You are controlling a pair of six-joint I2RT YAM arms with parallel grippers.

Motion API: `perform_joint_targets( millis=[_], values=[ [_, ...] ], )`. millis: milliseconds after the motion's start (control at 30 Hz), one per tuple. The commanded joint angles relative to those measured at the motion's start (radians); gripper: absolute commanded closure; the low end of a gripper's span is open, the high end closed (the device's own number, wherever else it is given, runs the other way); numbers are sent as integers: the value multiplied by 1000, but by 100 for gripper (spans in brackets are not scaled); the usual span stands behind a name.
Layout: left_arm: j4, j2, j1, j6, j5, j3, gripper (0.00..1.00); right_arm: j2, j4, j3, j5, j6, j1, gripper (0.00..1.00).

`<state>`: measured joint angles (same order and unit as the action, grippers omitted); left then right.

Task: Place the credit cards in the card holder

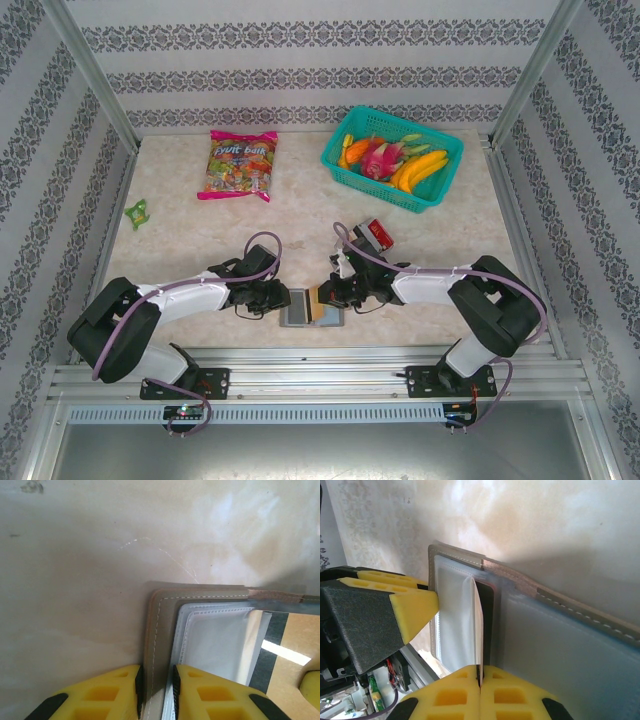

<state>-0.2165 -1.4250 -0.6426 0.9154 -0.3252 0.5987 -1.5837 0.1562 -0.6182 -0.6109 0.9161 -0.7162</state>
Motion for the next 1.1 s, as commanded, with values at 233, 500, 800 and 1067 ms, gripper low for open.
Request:
perform_joint_targets(
  millis=[233, 500, 800, 1067],
  values=[
    [57, -8, -27, -10, -11, -20, 73, -71, 168, 20, 79, 120, -71, 100],
    [54, -4, -27, -12, -7, -16, 71, -126, 150, -47, 59, 100, -106, 98],
    [37, 10, -26, -15, 13, -20, 72, -65, 5, -64, 20, -12, -63, 100],
    [42, 4, -26, -15, 14, -26, 73, 18, -183, -69, -22, -128, 3, 100]
  ],
)
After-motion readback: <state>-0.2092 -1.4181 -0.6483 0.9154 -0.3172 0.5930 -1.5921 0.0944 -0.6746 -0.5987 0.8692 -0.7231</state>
